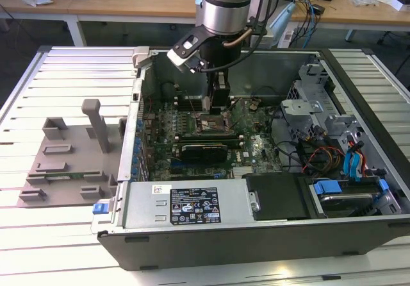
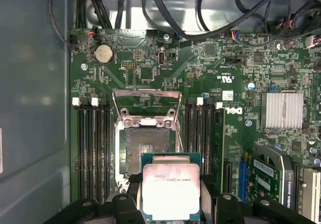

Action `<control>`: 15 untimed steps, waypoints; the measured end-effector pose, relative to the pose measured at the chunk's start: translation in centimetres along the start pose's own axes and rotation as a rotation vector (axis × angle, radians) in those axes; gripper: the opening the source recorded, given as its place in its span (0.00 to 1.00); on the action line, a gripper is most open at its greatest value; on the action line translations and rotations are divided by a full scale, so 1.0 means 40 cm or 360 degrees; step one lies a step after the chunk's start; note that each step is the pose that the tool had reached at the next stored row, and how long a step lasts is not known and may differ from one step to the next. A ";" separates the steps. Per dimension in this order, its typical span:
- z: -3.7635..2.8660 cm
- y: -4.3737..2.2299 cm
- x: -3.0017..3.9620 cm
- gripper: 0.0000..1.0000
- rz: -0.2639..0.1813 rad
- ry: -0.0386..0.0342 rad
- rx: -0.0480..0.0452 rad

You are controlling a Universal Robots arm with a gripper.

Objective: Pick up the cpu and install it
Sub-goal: 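Place the cpu into insertion slot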

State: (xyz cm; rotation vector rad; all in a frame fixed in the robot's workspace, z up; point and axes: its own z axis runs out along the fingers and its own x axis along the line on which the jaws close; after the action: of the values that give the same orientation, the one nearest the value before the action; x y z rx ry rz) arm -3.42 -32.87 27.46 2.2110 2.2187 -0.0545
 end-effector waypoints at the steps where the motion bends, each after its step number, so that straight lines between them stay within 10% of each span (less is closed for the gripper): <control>1: 0.003 0.000 0.002 0.55 0.0000 0.0000 0.0000; 15: 0.041 0.001 0.019 0.55 0.0000 0.0000 0.0000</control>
State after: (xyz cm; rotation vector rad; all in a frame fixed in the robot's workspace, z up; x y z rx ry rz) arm -3.41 -32.14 25.82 2.2109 2.2186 -0.0547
